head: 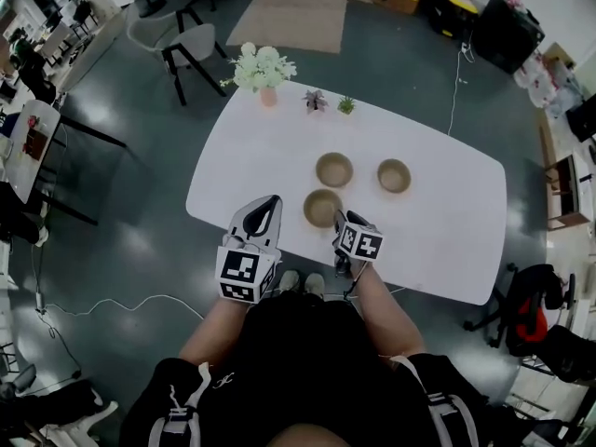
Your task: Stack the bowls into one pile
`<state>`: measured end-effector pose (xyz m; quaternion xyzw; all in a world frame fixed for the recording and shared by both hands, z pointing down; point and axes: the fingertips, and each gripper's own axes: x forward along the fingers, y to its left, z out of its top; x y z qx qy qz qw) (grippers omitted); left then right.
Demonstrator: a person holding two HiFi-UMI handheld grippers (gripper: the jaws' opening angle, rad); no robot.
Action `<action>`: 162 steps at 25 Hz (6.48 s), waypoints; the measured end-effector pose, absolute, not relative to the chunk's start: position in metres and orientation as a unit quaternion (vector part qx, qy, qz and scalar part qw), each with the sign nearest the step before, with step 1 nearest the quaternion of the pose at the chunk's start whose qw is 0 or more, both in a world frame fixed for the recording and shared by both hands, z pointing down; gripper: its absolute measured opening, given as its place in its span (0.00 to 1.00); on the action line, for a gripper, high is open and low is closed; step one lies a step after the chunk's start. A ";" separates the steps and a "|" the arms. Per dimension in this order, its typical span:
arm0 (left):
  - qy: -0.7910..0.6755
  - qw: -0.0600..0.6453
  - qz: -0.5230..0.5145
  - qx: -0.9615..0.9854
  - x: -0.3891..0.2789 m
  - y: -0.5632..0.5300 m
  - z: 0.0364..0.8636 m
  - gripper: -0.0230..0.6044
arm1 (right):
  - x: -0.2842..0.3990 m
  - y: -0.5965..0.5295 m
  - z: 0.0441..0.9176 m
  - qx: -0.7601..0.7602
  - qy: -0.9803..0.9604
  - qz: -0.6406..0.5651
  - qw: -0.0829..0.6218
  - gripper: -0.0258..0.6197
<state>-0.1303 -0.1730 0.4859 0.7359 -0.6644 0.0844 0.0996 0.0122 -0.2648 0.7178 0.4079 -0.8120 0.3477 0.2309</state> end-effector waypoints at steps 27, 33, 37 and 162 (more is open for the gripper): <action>-0.643 0.095 0.079 0.756 -0.124 -0.198 0.480 0.06 | 0.046 -0.288 0.703 0.448 -0.735 0.487 0.146 0.09; -0.622 0.087 0.074 0.775 -0.107 -0.221 0.476 0.06 | 0.089 -0.319 0.675 0.492 -0.716 0.484 0.103 0.09; -0.611 0.086 0.072 0.784 -0.096 -0.235 0.476 0.06 | 0.121 -0.343 0.662 0.522 -0.701 0.480 0.079 0.09; -0.512 0.086 0.083 0.851 -0.294 -0.249 0.466 0.06 | -0.061 -0.317 0.674 0.650 -0.654 0.380 0.068 0.26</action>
